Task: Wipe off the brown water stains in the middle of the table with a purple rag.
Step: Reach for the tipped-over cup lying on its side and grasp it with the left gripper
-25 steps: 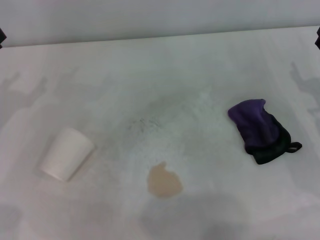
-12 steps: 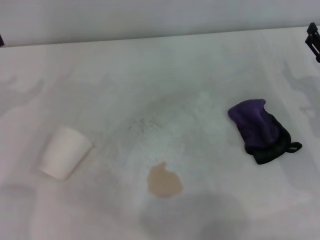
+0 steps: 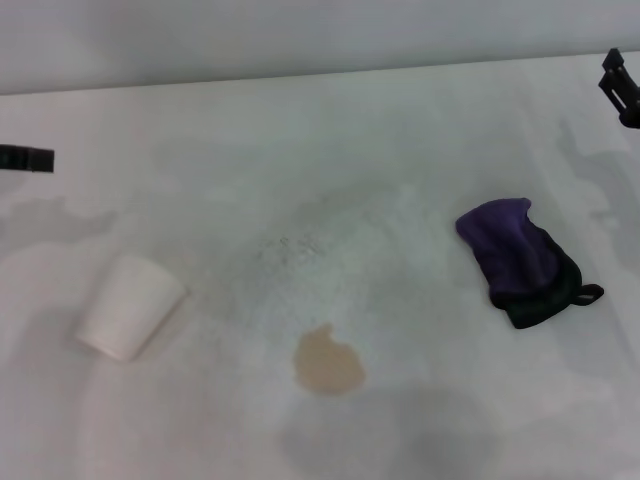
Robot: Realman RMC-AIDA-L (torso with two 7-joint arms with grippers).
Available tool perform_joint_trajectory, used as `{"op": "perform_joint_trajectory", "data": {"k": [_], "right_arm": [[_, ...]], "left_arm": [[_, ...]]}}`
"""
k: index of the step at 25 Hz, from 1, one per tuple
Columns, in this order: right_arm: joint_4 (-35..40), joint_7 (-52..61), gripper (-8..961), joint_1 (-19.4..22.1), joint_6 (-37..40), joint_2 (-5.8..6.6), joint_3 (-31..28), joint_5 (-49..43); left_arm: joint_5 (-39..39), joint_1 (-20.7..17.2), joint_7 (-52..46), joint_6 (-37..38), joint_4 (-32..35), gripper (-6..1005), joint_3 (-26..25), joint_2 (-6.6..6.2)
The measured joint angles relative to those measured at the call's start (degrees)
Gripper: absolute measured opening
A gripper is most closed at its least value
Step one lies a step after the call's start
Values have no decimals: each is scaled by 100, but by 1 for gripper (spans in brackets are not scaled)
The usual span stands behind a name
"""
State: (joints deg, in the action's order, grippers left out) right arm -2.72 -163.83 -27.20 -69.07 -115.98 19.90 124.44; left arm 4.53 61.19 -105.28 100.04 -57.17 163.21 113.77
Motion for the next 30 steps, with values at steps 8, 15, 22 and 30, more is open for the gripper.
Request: {"op": "perform_joint_trajectory", "data": {"k": [8,15,22,30], "right_arm": [[-182,0,865,80,-117,-4,0,2],[-383,0,865,146,-252,-3,-13,-3],[-481,83,864,212,-434,-8,-13,-37],[-576,233,864,330,-600,-6,-13,-51]], "left_arm": [[1358,511,84,472,165,860,11,-124],[1996,651,238,378,400,860,17,-45],[2395,572,383,-85,738,860,13,190],[2513,494,471,-427,820,859,0,402]]}}
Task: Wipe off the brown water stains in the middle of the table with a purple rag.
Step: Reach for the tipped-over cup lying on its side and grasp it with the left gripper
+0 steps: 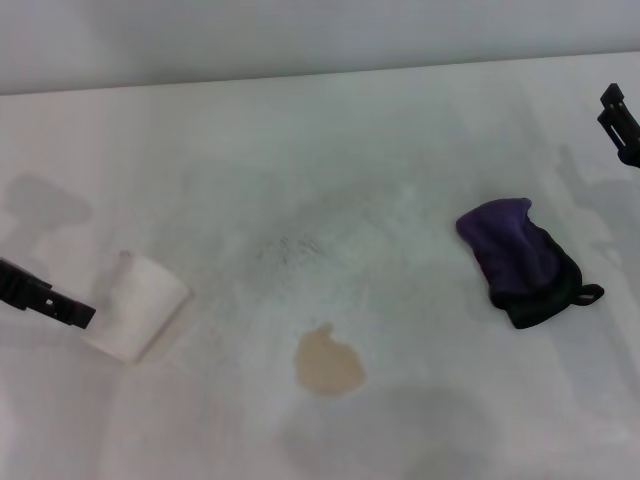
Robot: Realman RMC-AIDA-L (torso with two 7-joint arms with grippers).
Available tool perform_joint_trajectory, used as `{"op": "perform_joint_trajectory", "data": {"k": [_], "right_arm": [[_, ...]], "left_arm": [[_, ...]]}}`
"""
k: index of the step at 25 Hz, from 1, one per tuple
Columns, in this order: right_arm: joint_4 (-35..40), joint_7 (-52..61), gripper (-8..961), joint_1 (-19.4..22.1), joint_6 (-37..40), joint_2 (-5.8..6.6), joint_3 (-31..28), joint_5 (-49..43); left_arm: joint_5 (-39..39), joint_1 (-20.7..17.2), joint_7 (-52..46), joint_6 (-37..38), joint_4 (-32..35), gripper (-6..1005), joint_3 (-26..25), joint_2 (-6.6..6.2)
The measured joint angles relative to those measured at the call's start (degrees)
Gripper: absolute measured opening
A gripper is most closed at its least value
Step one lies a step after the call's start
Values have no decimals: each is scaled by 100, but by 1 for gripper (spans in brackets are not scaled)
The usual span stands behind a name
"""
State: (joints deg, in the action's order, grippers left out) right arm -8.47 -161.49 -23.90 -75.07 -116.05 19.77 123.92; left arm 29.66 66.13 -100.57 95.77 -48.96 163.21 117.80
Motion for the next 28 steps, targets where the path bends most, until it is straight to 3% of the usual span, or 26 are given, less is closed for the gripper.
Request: {"op": "perform_joint_trajectory", "data": {"k": [14,28], "right_arm": [[-101,26,863,122,-181,13,0,0],[-88,56,862,160,-404,24,36,0]], "left_arm": [[-190,65,182,-322,573,860,0,68],[34,204,-607,-693,1073,860,0,93]]}}
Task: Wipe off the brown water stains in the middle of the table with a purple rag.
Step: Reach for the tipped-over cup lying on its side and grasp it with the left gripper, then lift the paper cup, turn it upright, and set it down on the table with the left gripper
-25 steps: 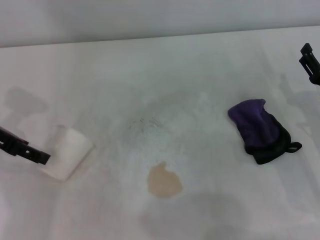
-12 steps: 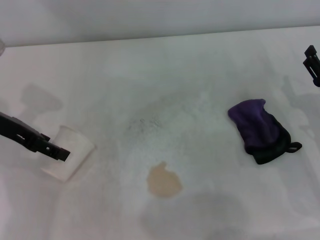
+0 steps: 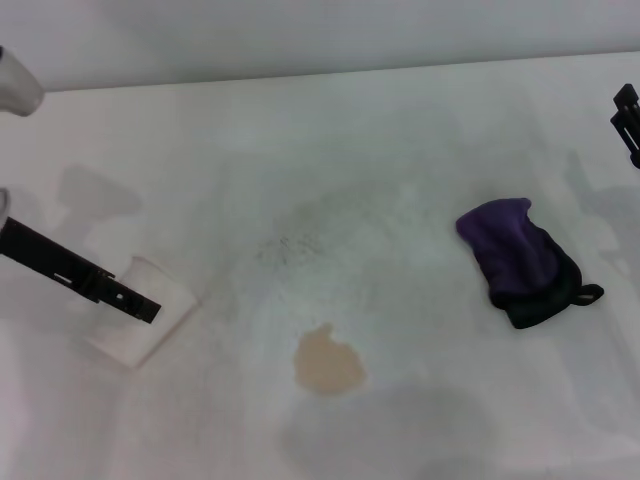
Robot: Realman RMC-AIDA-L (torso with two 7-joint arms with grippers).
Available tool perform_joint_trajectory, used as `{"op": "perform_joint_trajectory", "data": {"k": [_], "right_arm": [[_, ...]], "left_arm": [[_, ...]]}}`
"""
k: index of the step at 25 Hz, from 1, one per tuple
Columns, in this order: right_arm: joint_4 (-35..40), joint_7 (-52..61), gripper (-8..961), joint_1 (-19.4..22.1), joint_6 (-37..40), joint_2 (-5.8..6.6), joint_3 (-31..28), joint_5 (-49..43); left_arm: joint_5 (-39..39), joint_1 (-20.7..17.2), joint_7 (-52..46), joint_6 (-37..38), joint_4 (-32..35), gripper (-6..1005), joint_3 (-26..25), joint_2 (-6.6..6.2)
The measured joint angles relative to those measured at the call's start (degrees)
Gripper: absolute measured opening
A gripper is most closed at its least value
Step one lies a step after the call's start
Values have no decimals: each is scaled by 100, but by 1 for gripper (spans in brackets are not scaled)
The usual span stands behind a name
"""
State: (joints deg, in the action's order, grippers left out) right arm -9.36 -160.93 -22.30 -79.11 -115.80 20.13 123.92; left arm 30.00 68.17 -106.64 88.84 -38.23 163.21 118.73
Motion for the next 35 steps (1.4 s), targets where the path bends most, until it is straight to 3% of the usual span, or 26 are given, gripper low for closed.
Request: {"op": "perform_joint_trajectory", "data": {"k": [16,35], "right_arm": [[99,-4,861,57,-33,24,-14,2],[352,2,860,-26,70,32,-37,45]], "left_arm": [[68,-51,-569,-695,573,860,-9,26],[9,-27,-448,-1110,1118,859,-8,7]]}}
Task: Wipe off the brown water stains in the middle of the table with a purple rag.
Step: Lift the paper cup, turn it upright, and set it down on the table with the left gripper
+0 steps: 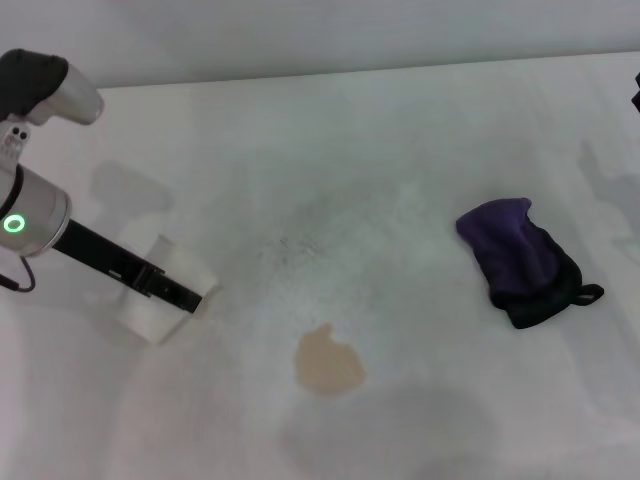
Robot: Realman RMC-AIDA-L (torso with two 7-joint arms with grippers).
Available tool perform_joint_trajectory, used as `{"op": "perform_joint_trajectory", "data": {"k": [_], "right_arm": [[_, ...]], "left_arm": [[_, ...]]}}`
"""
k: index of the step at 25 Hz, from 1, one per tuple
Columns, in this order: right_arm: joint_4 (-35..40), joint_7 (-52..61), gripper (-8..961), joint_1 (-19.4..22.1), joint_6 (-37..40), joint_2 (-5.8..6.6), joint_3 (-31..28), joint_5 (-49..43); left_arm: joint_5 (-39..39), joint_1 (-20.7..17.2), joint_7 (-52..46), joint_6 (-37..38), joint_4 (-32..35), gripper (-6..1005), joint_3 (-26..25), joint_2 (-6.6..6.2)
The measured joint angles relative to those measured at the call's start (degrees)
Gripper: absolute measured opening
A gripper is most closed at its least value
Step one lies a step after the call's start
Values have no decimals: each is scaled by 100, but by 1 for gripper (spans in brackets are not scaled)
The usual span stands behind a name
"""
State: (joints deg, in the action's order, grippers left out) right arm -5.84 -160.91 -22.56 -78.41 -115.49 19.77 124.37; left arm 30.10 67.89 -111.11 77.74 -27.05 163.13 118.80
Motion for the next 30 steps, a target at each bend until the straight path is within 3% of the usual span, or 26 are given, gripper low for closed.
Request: {"op": "perform_joint_trajectory", "data": {"k": [2,7,13,17,19,21,30], "right_arm": [[28,-1,860,-18,1,0,0,0],[87,-1,860,-62,1,0,17,-28],[195,-1,859,-73,-51,-2,70,-47],[216,-6,859,-75,-61,-4,91,-53],[226,-25,859,-88,-61,-2,93,-55],[248,-40,859,-97,-61,-1,99,-61],[522,-8,858,-63,-156,0,415,-71]], "left_arm": [[-231,-1,192,27,-40,859,-1,-11],[-963,57,718,5,-90,736,-1,-28],[-1943,-51,1591,-163,-87,706,0,-5],[-3188,-437,2584,-100,-3,698,-1,6],[-3424,-544,2841,-67,21,698,0,6],[-4222,-981,3754,-32,221,698,0,6],[-5234,-1894,5435,72,893,699,-7,19]]}}
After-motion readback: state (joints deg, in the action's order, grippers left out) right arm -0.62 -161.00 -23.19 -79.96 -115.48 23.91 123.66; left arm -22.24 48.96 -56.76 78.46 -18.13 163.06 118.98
